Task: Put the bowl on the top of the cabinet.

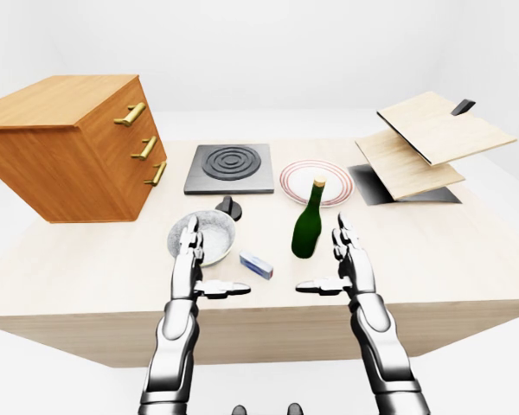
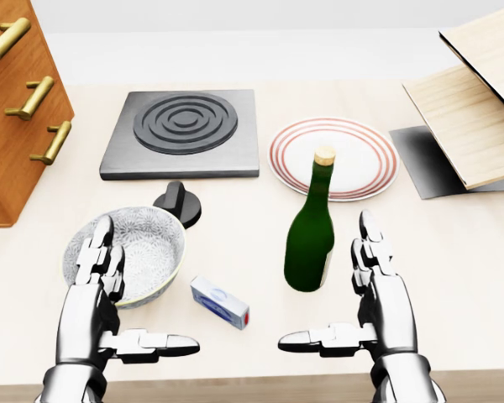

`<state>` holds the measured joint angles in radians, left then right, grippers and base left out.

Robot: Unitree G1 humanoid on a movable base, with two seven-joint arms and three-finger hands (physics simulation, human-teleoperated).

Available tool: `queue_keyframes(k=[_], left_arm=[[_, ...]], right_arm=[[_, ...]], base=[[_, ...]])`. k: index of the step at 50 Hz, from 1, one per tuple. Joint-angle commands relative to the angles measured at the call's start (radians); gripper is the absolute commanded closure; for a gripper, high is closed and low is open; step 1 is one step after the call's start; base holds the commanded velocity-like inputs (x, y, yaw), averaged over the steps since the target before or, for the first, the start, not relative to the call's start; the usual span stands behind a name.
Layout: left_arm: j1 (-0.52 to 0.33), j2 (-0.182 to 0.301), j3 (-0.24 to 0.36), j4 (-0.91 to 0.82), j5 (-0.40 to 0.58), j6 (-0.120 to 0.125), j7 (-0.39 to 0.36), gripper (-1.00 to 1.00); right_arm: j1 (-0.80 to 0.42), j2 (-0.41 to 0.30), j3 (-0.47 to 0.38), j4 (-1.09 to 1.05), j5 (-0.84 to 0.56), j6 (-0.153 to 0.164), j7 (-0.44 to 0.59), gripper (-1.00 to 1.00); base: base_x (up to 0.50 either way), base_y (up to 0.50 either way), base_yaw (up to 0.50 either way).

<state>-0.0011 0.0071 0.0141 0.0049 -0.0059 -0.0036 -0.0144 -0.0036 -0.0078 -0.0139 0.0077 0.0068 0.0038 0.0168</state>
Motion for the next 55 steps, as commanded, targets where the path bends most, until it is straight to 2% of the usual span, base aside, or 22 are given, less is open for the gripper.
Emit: queue_keyframes(k=[1, 7, 10, 11, 12, 14, 15, 16, 23, 28, 31, 32, 37, 39, 43, 55], left_arm=[[0.005, 0.010, 0.020, -0.004, -0.008, -0.003, -0.021, -1.00], [0.004, 0.009, 0.019, 0.001, -0.006, -0.008, -0.019, -1.00], [0.005, 0.009, 0.018, -0.001, -0.002, -0.019, -0.015, -1.00], [0.006, 0.008, 0.017, -0.003, 0.000, -0.025, -0.014, -1.00], [0.008, 0.008, 0.017, -0.006, 0.002, -0.035, -0.013, -1.00], [0.017, 0.008, 0.017, -0.026, 0.005, -0.046, -0.009, -1.00], [0.024, 0.006, 0.018, -0.040, 0.008, -0.071, -0.003, -1.00], [0.033, 0.006, 0.018, -0.059, 0.011, -0.082, 0.000, -1.00], [0.130, -0.006, 0.014, -0.286, 0.048, -0.084, 0.038, -1.00], [0.167, -0.012, 0.020, -0.363, 0.060, -0.084, 0.052, -1.00], [0.187, -0.015, 0.016, -0.400, 0.073, -0.084, 0.054, -1.00], [0.189, -0.015, 0.015, -0.409, 0.075, -0.084, 0.055, -1.00], [0.197, -0.018, 0.014, -0.427, 0.072, -0.084, 0.056, -1.00], [0.200, -0.018, 0.013, -0.436, 0.076, -0.084, 0.059, -1.00], [0.203, -0.019, 0.015, -0.444, 0.079, -0.084, 0.063, -1.00], [0.199, -0.018, 0.013, -0.425, 0.079, -0.084, 0.064, -1.00]], right_arm=[[-0.002, -0.013, -0.021, 0.011, 0.008, 0.003, 0.028, -1.00], [0.000, -0.014, -0.021, 0.006, -0.001, -0.006, 0.029, -1.00], [0.001, -0.013, -0.020, 0.003, -0.005, -0.015, 0.029, -1.00], [0.005, -0.014, -0.018, -0.004, -0.011, -0.024, 0.029, -1.00], [0.016, -0.014, -0.012, -0.024, -0.025, -0.047, 0.027, -1.00], [0.030, -0.013, -0.007, -0.057, -0.036, -0.061, 0.031, -1.00], [0.039, -0.012, -0.004, -0.071, -0.043, -0.078, 0.031, -1.00], [0.043, -0.011, -0.003, -0.081, -0.052, -0.088, 0.026, -1.00], [0.117, -0.001, 0.019, -0.243, -0.102, -0.091, 0.015, -1.00], [0.149, 0.002, 0.029, -0.330, -0.124, -0.091, 0.007, -1.00], [0.155, 0.001, 0.031, -0.344, -0.128, -0.091, 0.008, -1.00], [0.155, 0.000, 0.031, -0.274, -0.129, -0.091, 0.002, -1.00], [0.164, 0.001, 0.033, -0.370, -0.145, -0.091, 0.006, -1.00], [0.160, 0.001, 0.030, -0.311, -0.145, -0.091, -0.001, -1.00], [0.162, 0.001, 0.031, -0.367, -0.147, -0.091, 0.006, -1.00], [0.159, 0.001, 0.031, -0.358, -0.148, -0.091, 0.010, -1.00]], base=[[0.00, 0.00, 0.00], [0.00, 0.00, 0.00], [0.00, 0.00, 0.00], [0.00, 0.00, 0.00], [0.00, 0.00, 0.00], [0.00, 0.00, 0.00], [0.00, 0.00, 0.00], [0.00, 0.00, 0.00], [0.00, 0.00, 0.00], [0.00, 0.00, 0.00], [0.00, 0.00, 0.00], [0.00, 0.00, 0.00], [0.00, 0.00, 0.00], [0.00, 0.00, 0.00], [0.00, 0.22, 0.00], [0.00, 0.48, 0.00]])
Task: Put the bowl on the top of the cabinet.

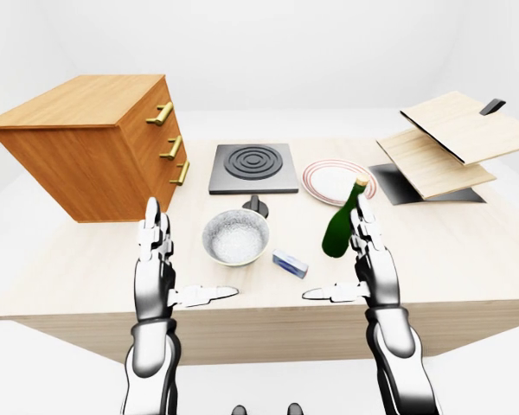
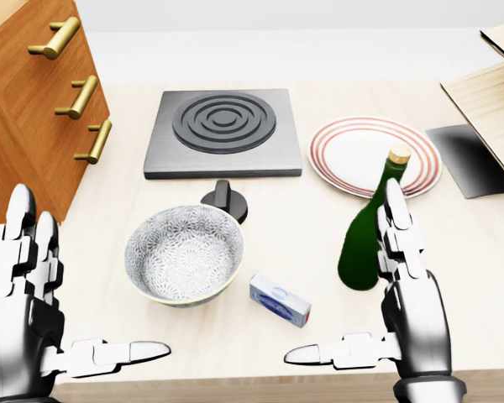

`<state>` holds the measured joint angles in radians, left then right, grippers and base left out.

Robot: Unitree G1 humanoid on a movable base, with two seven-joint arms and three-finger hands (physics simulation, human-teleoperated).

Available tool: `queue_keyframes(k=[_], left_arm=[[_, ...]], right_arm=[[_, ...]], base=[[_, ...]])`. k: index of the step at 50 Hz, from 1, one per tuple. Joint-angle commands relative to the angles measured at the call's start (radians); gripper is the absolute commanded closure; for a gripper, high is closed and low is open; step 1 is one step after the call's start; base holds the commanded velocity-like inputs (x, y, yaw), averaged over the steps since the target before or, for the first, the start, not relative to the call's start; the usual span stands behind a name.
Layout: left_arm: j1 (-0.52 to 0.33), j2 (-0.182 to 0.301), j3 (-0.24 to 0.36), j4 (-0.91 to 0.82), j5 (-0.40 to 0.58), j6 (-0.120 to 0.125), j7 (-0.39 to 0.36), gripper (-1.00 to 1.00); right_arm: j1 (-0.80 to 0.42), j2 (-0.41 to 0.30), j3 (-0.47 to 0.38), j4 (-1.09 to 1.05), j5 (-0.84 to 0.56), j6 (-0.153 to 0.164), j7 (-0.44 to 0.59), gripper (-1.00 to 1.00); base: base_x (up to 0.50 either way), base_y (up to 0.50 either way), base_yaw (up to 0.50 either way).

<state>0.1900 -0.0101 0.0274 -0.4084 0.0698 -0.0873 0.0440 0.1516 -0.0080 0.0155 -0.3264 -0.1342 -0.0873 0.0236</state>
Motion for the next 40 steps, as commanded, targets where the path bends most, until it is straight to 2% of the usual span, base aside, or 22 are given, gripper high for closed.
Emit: queue_keyframes(k=[1, 22, 40], left_arm=[[0.005, -0.001, 0.001, -0.011, 0.003, 0.000, 0.006, -1.00], [-0.002, 0.001, 0.000, -0.004, 0.002, 0.000, 0.002, -1.00], [-0.002, 0.002, -0.002, -0.004, 0.003, 0.000, -0.003, -1.00]], right_arm=[[0.003, 0.001, 0.000, -0.024, -0.006, 0.000, 0.003, -1.00], [0.005, 0.000, 0.001, 0.042, -0.009, 0.000, -0.004, -1.00], [0.004, 0.000, 0.008, -0.008, -0.008, 0.000, 0.009, -1.00]], base=[[0.00, 0.50, 0.00], [0.00, 0.50, 0.00], [0.00, 0.50, 0.00]])
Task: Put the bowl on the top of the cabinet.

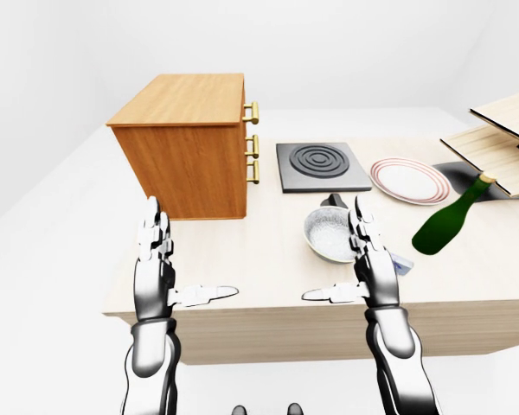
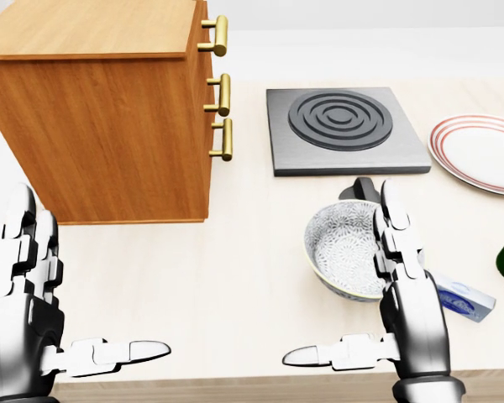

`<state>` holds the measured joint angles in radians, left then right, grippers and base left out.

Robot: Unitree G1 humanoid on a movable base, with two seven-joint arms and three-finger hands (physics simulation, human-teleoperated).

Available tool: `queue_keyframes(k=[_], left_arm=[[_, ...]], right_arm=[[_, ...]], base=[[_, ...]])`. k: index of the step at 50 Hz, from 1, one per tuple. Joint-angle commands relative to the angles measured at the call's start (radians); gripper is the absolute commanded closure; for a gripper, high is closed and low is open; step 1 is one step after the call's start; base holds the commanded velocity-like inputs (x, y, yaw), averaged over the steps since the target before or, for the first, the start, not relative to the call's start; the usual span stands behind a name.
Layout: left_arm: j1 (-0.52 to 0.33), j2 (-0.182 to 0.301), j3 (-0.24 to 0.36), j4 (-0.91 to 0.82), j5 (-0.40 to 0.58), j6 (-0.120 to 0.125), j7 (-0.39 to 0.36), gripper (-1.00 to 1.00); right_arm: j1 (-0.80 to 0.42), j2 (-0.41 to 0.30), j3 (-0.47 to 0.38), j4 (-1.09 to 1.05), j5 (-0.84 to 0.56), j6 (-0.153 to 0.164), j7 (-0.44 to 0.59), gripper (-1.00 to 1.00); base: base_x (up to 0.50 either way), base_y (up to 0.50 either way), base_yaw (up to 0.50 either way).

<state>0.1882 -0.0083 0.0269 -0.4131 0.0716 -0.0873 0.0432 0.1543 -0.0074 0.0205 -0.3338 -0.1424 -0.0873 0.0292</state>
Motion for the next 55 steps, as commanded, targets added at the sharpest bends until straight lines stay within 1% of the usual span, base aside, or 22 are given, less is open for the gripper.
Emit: queue_keyframes(k=[1, 9, 10, 14, 30, 45, 55], left_arm=[[0.000, 0.000, -0.002, 0.000, 0.001, 0.000, -0.002, -1.00], [-0.001, 0.000, -0.003, 0.000, 0.001, 0.000, -0.001, -1.00], [-0.001, 0.000, -0.003, 0.000, 0.002, 0.000, -0.002, -1.00], [-0.001, 0.000, -0.004, 0.002, 0.002, 0.000, -0.002, -1.00], [-0.001, 0.001, -0.004, 0.003, 0.000, 0.000, -0.003, -1.00], [-0.003, -0.001, -0.003, 0.007, -0.001, 0.000, 0.000, -1.00], [-0.021, 0.000, 0.004, 0.032, -0.004, 0.000, 0.009, -1.00]], right_arm=[[0.001, -0.001, 0.003, -0.001, 0.000, 0.000, 0.004, -1.00], [-0.003, -0.001, 0.000, 0.009, 0.002, 0.000, 0.005, -1.00], [0.004, -0.002, 0.001, 0.056, 0.001, 0.000, -0.001, -1.00], [0.000, 0.000, 0.002, 0.001, 0.001, 0.000, 0.007, -1.00], [-0.004, 0.000, 0.003, 0.012, 0.003, 0.000, 0.008, -1.00], [-0.010, -0.001, -0.004, 0.023, 0.022, 0.000, 0.011, -1.00], [-0.019, 0.000, -0.011, 0.030, 0.028, 0.000, 0.008, -1.00]], base=[[0.00, 0.50, 0.00], [0.00, 0.50, 0.00], [0.00, 0.50, 0.00], [0.00, 0.50, 0.00], [0.00, 0.50, 0.00], [0.00, 0.02, 0.00], [0.06, -0.01, 0.00]])
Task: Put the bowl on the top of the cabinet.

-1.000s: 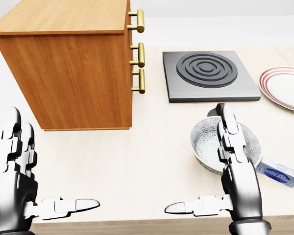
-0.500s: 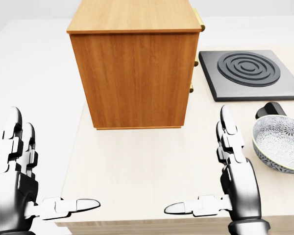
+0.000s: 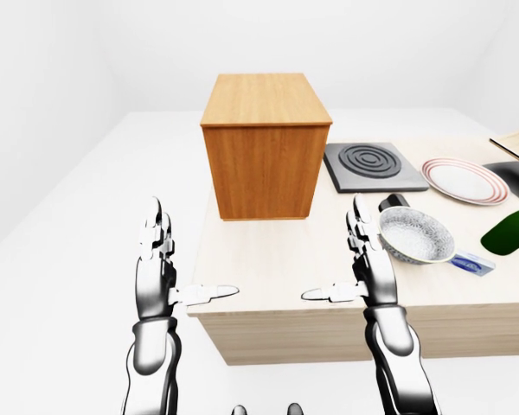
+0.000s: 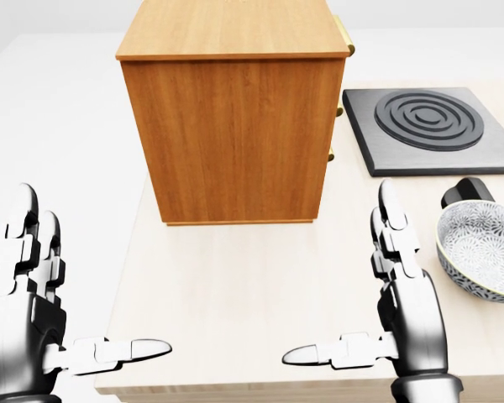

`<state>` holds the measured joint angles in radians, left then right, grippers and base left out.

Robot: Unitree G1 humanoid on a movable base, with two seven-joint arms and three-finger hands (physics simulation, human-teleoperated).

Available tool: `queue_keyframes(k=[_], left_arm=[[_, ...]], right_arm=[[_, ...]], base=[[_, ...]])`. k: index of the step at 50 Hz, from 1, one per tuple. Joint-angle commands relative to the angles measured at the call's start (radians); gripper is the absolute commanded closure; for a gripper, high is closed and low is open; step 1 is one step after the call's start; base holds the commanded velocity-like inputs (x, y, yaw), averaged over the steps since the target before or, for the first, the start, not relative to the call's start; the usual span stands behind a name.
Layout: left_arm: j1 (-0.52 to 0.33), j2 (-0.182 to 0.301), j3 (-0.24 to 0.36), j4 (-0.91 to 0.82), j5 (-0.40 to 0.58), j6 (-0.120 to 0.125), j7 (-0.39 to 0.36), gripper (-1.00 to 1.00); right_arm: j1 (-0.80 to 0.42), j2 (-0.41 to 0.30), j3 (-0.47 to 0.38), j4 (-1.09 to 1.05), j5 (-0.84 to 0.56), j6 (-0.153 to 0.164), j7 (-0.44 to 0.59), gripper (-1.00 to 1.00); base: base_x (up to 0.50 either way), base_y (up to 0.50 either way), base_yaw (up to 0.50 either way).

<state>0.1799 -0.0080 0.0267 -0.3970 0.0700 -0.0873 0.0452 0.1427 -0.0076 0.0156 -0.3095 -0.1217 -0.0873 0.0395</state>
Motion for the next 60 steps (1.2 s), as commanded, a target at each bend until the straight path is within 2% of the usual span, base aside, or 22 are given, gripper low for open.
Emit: queue_keyframes(k=[1, 45, 60], left_arm=[[-0.013, 0.000, 0.004, 0.013, -0.002, 0.000, 0.007, -1.00], [-0.018, 0.002, 0.003, 0.031, -0.010, 0.000, -0.001, -1.00], [-0.013, 0.001, 0.000, 0.029, -0.011, 0.000, -0.002, -1.00]], right_arm=[[-0.008, 0.000, -0.006, 0.005, 0.008, 0.000, -0.002, -1.00], [-0.011, -0.001, -0.005, 0.019, 0.008, 0.000, 0.000, -1.00], [-0.010, -0.001, 0.000, 0.024, 0.013, 0.000, 0.008, -1.00]], base=[[0.26, -0.05, 0.00], [0.28, -0.04, 0.00], [0.02, 0.00, 0.00]])
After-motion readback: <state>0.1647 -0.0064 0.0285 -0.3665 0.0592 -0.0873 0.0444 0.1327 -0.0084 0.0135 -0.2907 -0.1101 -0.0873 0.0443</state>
